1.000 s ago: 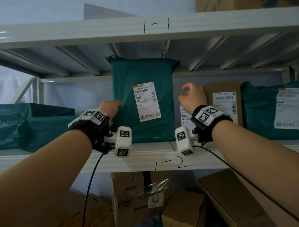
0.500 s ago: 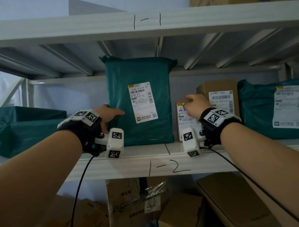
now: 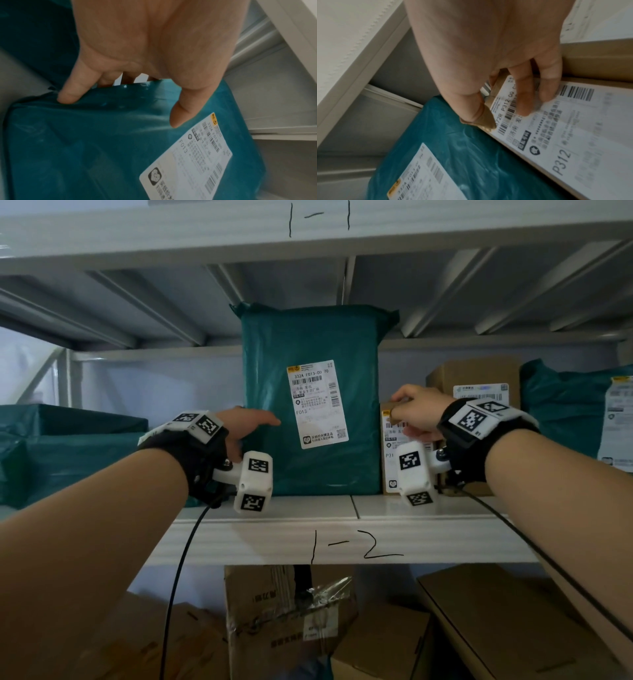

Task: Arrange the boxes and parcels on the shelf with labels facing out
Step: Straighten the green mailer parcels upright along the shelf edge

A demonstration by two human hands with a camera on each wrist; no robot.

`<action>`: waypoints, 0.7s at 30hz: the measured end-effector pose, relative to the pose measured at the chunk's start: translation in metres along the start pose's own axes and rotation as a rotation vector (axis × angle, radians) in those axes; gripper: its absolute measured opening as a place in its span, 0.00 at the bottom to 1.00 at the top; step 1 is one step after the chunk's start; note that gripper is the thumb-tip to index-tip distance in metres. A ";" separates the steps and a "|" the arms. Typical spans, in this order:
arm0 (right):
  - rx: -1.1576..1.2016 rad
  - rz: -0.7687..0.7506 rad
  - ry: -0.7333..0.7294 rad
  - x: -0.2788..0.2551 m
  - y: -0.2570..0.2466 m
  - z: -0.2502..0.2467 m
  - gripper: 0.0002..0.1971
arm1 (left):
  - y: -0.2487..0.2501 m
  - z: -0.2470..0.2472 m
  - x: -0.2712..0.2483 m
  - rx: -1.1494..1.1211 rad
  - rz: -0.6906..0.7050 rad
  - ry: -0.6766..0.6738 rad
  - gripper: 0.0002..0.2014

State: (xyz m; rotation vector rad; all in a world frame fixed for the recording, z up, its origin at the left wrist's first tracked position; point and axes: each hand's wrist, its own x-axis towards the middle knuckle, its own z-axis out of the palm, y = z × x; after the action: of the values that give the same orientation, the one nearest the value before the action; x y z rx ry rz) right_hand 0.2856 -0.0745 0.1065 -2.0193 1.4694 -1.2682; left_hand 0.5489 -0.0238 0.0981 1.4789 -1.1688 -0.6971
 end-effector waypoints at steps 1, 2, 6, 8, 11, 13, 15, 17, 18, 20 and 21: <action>-0.016 0.004 -0.007 -0.001 0.000 0.001 0.20 | -0.001 0.000 0.001 -0.004 -0.007 0.001 0.25; -0.039 0.006 -0.013 -0.002 0.000 0.002 0.22 | -0.002 -0.001 0.002 0.001 -0.013 0.004 0.27; -0.094 0.006 -0.013 -0.006 -0.006 0.002 0.24 | -0.007 -0.002 0.015 0.019 -0.023 0.036 0.37; -0.088 -0.016 0.007 -0.007 -0.009 0.002 0.24 | -0.008 -0.002 0.018 0.037 -0.039 0.059 0.39; 0.003 -0.103 0.082 -0.012 -0.015 0.003 0.22 | -0.008 -0.001 0.017 0.040 -0.058 0.053 0.39; 0.079 -0.178 0.110 -0.016 -0.023 0.005 0.16 | -0.007 0.000 0.011 0.038 -0.067 0.072 0.37; 0.152 -0.232 0.065 -0.020 -0.034 0.011 0.10 | -0.005 -0.003 0.002 0.019 -0.052 0.111 0.32; 0.201 -0.239 -0.038 -0.026 -0.046 0.022 0.06 | -0.005 -0.009 -0.011 -0.017 -0.032 0.147 0.26; 0.226 -0.218 -0.115 -0.029 -0.052 0.028 0.05 | -0.004 -0.014 -0.017 -0.048 -0.011 0.165 0.22; 0.275 -0.159 -0.295 -0.035 -0.061 0.045 0.05 | -0.003 -0.025 -0.033 -0.053 0.067 0.250 0.12; 0.276 -0.132 -0.381 -0.040 -0.066 0.054 0.04 | -0.002 -0.034 -0.038 -0.015 0.103 0.329 0.09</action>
State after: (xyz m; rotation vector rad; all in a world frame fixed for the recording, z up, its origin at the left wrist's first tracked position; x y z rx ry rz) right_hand 0.3651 -0.0243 0.1055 -2.0506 0.9475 -0.9960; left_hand 0.5667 0.0241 0.0992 1.4450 -0.9756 -0.3736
